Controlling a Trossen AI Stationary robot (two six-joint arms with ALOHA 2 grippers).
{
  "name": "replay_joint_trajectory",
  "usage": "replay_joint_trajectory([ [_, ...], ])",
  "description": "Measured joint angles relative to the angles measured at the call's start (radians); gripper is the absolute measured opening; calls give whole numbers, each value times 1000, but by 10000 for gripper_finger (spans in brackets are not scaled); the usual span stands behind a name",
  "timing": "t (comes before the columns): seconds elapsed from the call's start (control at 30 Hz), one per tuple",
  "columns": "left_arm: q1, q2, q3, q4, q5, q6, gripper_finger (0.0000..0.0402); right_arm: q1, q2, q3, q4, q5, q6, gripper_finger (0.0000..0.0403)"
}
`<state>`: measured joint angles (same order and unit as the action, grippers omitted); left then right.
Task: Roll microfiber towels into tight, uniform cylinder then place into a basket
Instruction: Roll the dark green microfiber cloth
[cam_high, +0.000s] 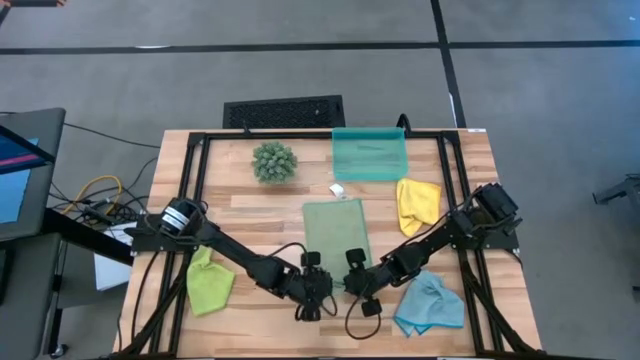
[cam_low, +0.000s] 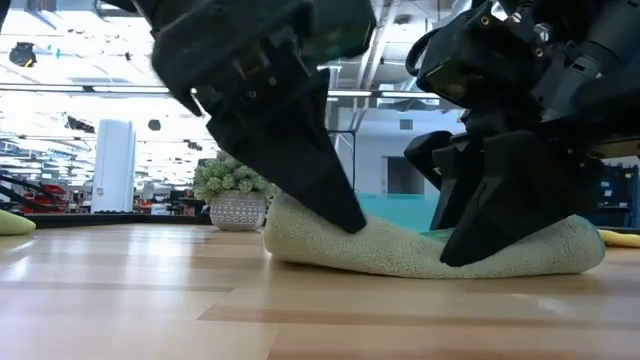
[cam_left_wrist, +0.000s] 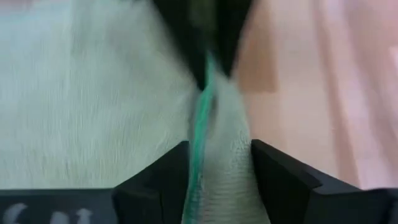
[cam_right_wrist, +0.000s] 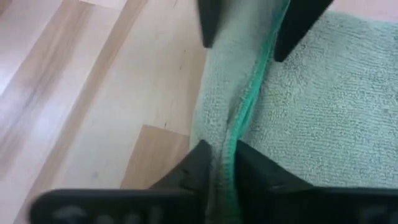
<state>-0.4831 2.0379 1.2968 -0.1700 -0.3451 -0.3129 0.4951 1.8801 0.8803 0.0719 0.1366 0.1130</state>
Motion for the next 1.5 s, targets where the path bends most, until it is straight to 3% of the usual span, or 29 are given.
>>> replay_joint_trajectory([
  [0.13, -37, 26, 3, 104, -73, 249, 168, -12, 0, -1, -4, -25, 9, 19],
  [0.27, -53, 71, 3, 181, -123, 393, 168, -16, 0, -1, 3, -31, 18, 20],
  [0.47, -34, 123, 5, 181, -220, 394, 168, -20, 1, -1, 13, -59, 33, 70],
  [0.7, -36, 123, 5, 132, -331, 345, 166, -26, 2, -1, 15, -64, 38, 73],
  [0.93, -34, 122, 8, 64, -266, 219, 100, -24, 2, -1, 18, -61, 44, 85],
  [1.13, -31, 117, 8, 59, -173, 130, 14, -26, -26, -3, -22, -62, 40, 136],
  [1.23, -28, 116, 8, 56, -151, 61, 11, -21, -81, -6, -102, -28, 39, 158],
  [1.37, -10, 110, 8, 46, -90, 5, 11, 25, -153, -6, -136, 125, 20, 168],
  [1.5, 0, 103, 8, 37, -65, -14, 5, 70, -158, -6, -71, 146, -20, 166],
])
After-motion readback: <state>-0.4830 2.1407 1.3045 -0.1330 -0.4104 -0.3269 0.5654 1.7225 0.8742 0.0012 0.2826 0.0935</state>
